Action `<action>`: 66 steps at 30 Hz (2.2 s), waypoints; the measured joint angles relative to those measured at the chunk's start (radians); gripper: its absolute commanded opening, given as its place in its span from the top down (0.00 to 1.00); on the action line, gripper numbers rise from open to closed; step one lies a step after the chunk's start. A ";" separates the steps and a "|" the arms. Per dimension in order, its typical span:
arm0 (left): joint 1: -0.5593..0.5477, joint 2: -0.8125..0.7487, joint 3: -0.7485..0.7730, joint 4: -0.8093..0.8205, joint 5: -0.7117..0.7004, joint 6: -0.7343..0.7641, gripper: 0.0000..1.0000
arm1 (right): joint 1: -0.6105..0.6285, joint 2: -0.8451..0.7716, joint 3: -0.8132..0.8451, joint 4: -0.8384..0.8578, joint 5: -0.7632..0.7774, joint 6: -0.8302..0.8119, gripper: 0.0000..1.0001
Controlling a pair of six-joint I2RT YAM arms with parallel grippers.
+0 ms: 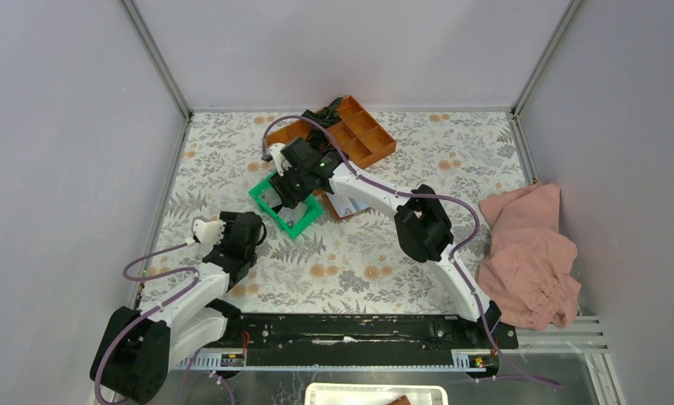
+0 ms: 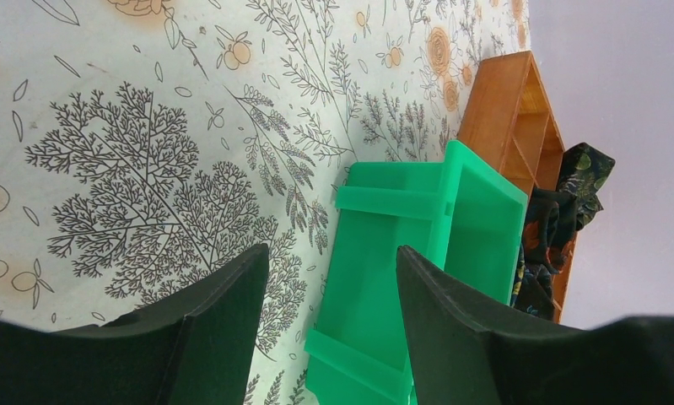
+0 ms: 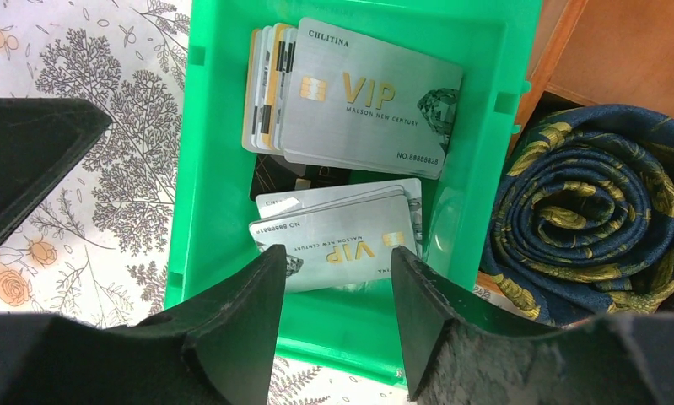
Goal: Put the credit cards into the card holder
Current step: Pick up the credit card from the storage box.
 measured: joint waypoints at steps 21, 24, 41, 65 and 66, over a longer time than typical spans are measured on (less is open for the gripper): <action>0.001 -0.015 0.000 0.014 0.008 0.048 0.37 | 0.016 0.159 0.294 -0.036 -0.008 0.019 0.35; 0.001 -0.022 0.000 0.015 0.008 0.054 0.37 | 0.016 0.193 0.311 -0.043 -0.011 0.026 0.34; 0.002 -0.026 0.000 0.043 0.010 0.061 0.37 | 0.016 0.275 0.396 -0.035 -0.035 0.043 0.36; 0.005 -0.049 0.000 0.053 0.017 0.061 0.37 | 0.015 0.222 0.298 0.030 -0.059 0.069 0.65; 0.005 -0.051 0.000 0.053 0.018 0.061 0.37 | 0.015 0.222 0.298 0.028 -0.059 0.069 0.66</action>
